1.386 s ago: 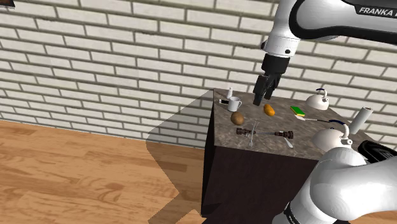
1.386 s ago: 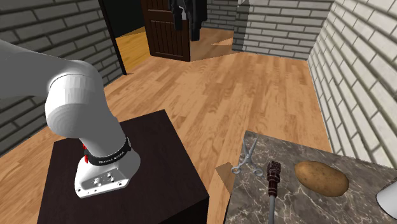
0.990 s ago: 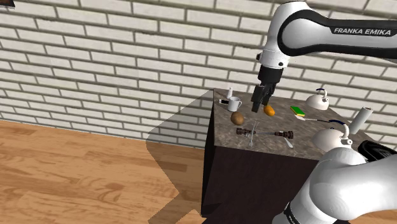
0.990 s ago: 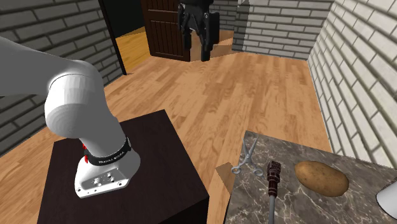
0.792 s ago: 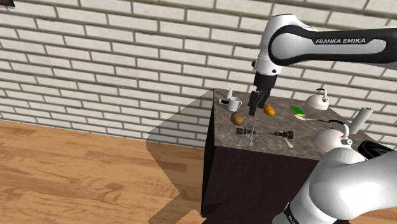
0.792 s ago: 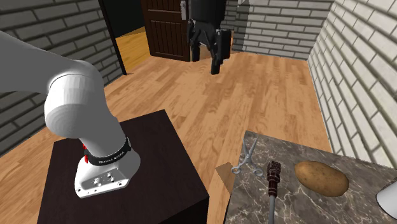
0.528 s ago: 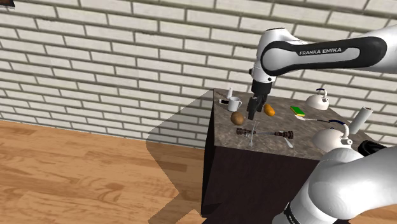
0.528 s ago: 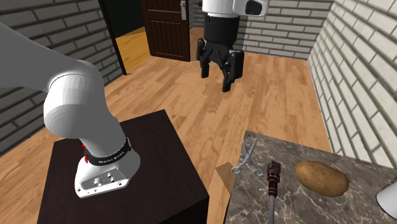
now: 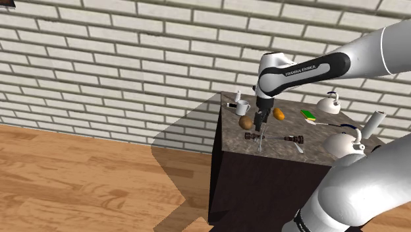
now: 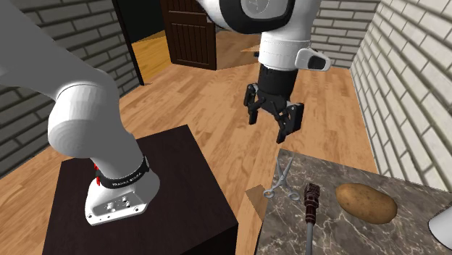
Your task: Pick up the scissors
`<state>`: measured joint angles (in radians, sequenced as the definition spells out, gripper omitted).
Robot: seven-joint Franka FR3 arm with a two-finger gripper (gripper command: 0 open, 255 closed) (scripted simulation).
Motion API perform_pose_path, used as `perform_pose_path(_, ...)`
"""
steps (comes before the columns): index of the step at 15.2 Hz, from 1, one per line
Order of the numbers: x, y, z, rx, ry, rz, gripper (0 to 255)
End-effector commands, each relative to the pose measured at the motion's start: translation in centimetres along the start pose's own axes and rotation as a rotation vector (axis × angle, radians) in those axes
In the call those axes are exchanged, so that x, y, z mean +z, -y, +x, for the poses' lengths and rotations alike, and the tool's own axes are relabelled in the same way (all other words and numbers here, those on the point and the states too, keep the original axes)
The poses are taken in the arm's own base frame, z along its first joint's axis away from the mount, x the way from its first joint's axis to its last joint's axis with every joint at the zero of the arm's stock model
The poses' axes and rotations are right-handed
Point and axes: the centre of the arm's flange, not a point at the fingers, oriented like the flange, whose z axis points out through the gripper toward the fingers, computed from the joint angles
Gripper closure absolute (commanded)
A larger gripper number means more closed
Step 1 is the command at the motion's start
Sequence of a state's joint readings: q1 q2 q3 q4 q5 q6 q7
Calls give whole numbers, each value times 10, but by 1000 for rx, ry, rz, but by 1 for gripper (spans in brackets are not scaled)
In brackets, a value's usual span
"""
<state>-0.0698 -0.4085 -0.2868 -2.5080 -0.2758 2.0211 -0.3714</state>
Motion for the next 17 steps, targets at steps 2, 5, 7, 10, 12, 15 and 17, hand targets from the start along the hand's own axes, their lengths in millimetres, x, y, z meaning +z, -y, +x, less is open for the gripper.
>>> perform_pose_path(2, 29, -22, 14, -20, 17, -18, 0)
perform_pose_path(5, 59, -44, 27, -39, 36, -35, 0)
perform_pose_path(7, 78, -59, 35, -51, 48, -46, 0)
perform_pose_path(10, 107, -82, 48, -70, 67, -63, 0)
perform_pose_path(12, 123, -95, 55, -81, 77, -73, 0)
perform_pose_path(15, 139, -93, 57, -81, 77, -73, 0)
perform_pose_path(17, 150, -92, 59, -81, 77, -73, 0)
